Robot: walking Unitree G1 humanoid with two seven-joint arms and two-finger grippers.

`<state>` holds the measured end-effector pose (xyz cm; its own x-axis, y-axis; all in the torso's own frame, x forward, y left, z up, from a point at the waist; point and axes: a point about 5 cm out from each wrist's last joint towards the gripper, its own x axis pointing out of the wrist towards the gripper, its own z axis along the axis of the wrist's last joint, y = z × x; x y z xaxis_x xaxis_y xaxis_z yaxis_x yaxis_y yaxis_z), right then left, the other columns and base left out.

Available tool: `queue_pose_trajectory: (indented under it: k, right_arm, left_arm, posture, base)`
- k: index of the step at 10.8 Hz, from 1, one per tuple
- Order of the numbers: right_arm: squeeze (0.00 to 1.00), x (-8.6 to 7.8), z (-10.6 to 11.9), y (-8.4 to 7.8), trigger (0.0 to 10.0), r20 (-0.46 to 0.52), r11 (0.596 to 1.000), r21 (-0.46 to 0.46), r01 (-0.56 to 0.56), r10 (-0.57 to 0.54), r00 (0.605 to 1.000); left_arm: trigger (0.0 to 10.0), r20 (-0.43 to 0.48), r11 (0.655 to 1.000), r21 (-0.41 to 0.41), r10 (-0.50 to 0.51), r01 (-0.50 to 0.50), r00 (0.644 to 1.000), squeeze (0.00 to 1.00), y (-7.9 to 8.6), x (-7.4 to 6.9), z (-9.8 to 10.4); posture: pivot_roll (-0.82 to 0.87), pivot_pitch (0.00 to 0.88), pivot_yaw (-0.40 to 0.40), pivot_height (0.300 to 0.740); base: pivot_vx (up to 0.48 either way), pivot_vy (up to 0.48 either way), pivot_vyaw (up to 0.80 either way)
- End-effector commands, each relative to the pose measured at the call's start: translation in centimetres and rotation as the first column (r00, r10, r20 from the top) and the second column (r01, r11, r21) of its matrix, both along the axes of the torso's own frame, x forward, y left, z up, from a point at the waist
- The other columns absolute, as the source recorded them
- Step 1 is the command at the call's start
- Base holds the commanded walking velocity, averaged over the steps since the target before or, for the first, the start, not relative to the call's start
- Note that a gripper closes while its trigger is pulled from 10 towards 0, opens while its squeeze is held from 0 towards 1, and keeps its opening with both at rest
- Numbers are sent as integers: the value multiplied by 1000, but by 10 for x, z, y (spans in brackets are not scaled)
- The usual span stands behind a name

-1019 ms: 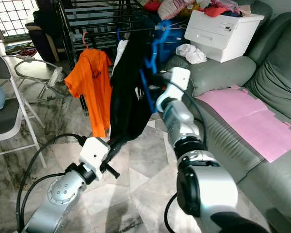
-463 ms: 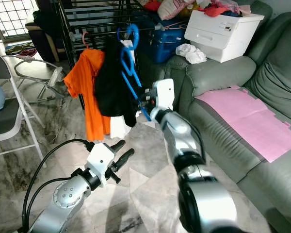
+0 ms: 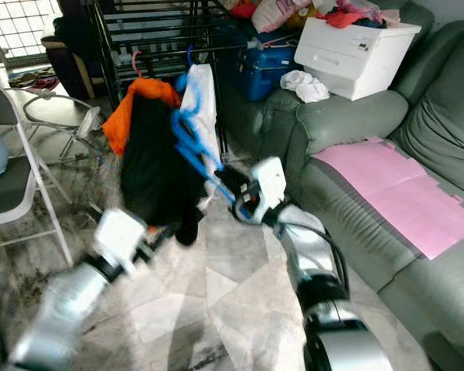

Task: Hang hanger

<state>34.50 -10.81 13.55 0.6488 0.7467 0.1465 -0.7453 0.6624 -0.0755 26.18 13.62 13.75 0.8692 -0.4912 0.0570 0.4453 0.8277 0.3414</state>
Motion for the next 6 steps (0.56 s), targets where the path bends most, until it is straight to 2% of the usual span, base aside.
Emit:
queue_pose_trajectory:
  k: [1,2,3,4,6]
  right_arm:
    - [0,-1,15,-1,10000,56,998,37,-45,43,997]
    - [0,-8,8,-5,10000,36,994,7,-106,106,994]
    - [0,-12,4,-8,10000,11,988,2,-156,156,988]
    - [0,-20,-3,-16,10000,-33,968,-45,-248,247,969]
    - [0,-30,-9,-29,10000,-98,923,-110,-369,359,928]
  left_arm:
    - [10000,55,1000,11,3,-4,998,1000,4,2,13]
    - [10000,93,999,43,23,-27,995,1000,16,5,22]
    - [10000,99,997,60,31,-37,995,1000,23,6,24]
    - [10000,102,991,124,41,-54,994,1000,37,4,21]
    - [10000,108,982,188,13,-33,994,1000,41,0,20]
  posture:
    - [48,17,-45,740]
    - [48,17,-45,740]
    - [51,19,-41,740]
    - [51,19,-41,740]
    - [51,24,-42,740]
  base:
    - [0,0,0]
    - [0,0,0]
    - [0,0,0]
    - [0,0,0]
    - [0,0,0]
